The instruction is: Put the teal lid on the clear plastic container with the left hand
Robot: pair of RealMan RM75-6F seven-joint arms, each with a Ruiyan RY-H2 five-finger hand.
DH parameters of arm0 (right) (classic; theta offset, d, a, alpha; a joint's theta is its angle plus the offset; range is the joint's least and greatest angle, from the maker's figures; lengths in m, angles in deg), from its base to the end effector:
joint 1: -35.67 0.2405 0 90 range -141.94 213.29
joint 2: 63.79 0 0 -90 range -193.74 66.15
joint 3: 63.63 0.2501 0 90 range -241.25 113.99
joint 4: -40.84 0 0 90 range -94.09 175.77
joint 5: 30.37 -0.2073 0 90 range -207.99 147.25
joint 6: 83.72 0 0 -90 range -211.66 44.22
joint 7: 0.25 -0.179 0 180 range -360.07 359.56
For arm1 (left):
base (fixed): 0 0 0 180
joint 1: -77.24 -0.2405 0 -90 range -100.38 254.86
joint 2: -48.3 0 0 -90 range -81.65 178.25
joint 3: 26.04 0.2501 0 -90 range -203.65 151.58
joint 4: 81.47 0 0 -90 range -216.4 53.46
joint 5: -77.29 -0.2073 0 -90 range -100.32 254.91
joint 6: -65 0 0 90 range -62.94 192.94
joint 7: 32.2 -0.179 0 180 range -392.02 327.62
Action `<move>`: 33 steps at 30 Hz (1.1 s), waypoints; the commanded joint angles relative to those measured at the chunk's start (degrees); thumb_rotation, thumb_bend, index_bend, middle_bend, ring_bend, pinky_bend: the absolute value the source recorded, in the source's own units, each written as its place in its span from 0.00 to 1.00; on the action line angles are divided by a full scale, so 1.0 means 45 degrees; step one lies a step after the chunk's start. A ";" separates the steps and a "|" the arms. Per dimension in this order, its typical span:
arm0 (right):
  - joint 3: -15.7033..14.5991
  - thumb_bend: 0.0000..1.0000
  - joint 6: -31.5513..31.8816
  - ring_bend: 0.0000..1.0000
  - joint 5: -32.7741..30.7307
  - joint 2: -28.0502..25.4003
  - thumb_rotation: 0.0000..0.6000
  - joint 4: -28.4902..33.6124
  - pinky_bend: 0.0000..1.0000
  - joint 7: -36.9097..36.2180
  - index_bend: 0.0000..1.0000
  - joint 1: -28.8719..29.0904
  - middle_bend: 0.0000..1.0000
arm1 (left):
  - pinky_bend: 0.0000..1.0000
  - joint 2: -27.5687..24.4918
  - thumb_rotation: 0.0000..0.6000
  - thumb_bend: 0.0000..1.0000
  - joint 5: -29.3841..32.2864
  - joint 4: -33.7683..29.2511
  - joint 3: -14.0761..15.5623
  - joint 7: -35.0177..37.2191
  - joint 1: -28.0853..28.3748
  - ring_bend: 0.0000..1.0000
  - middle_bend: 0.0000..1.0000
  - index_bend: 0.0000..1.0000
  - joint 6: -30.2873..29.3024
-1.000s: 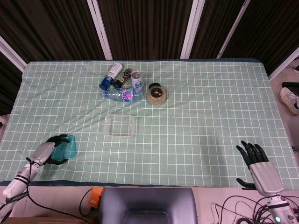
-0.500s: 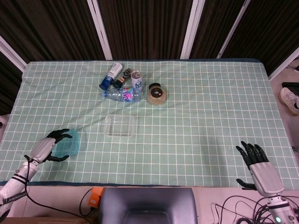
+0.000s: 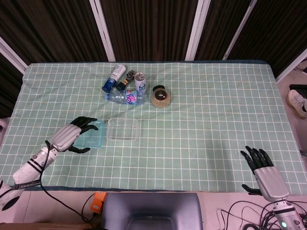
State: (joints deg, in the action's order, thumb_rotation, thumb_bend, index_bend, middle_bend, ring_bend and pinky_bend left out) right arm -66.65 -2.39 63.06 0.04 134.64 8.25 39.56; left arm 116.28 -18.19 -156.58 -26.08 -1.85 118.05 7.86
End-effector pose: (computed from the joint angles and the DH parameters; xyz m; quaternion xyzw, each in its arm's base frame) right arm -0.2960 -0.1846 0.1221 0.6850 -0.3674 0.3203 0.5415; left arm -0.2072 0.3769 0.0823 -0.7672 -0.3900 -0.3923 0.3246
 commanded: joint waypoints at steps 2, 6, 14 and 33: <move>0.0074 0.22 -0.0041 0.00 -0.0191 0.0004 1.00 -0.0001 0.00 -0.0001 0.00 -0.0004 0.00 | 0.77 0.0494 1.00 0.27 0.0154 0.0146 -0.0313 0.0244 0.1217 0.61 0.44 0.27 0.1502; 0.0198 0.22 -0.0208 0.00 -0.0503 0.0018 1.00 0.0003 0.00 0.0032 0.00 0.0059 0.00 | 0.77 0.1015 1.00 0.27 0.0282 0.0653 -0.0348 0.0638 0.1755 0.61 0.44 0.27 0.2130; 0.0280 0.22 -0.0747 0.00 -0.0803 0.0035 1.00 0.0046 0.00 0.0052 0.00 0.0329 0.00 | 0.77 0.1886 1.00 0.27 0.1369 0.1362 -0.0842 0.1347 0.2352 0.61 0.44 0.27 0.2960; 0.0126 0.22 -0.1062 0.00 -0.0620 -0.0076 1.00 0.0124 0.00 -0.0252 0.00 0.0581 0.00 | 0.77 0.3132 1.00 0.27 0.4628 0.0954 -0.1860 -0.2610 0.2805 0.61 0.44 0.27 0.4186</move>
State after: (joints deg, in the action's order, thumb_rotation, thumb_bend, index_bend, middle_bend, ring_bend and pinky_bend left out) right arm -66.07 -7.17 60.25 -0.28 135.20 7.13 42.17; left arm 129.87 0.70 -151.45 -33.83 -11.33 130.42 25.97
